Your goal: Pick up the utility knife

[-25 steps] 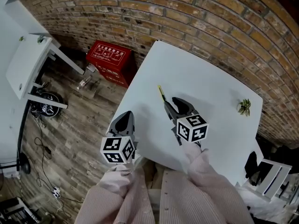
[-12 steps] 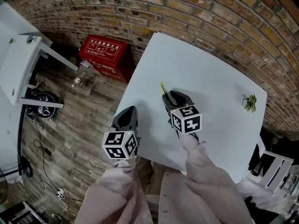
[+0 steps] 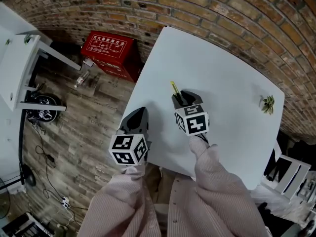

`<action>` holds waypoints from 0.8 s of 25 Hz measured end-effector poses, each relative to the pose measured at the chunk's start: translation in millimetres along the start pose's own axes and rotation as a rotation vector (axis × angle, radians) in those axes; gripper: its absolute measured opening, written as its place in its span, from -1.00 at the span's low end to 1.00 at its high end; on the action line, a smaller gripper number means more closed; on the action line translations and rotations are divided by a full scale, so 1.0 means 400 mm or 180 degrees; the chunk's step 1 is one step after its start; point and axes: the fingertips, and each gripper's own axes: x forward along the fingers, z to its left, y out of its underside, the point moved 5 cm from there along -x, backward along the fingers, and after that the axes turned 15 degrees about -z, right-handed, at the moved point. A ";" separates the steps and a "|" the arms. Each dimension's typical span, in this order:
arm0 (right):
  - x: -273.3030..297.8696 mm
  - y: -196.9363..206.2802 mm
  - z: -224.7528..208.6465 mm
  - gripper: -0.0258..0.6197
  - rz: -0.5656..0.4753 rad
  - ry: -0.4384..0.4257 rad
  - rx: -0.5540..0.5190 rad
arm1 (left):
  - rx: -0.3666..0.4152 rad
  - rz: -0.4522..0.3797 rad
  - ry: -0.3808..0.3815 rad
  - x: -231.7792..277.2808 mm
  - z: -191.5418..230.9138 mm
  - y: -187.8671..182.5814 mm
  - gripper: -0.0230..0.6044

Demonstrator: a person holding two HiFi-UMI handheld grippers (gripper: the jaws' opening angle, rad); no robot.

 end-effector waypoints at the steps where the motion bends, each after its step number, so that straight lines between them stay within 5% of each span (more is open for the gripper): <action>1: 0.003 0.001 0.002 -0.50 0.0032 0.0011 -0.0025 | 0.0000 0.0001 0.0005 0.000 0.001 0.000 -0.95; 20: 0.021 0.000 0.019 -0.67 0.0224 0.0125 -0.0125 | 0.0032 0.0008 0.0090 -0.001 0.018 -0.019 -0.95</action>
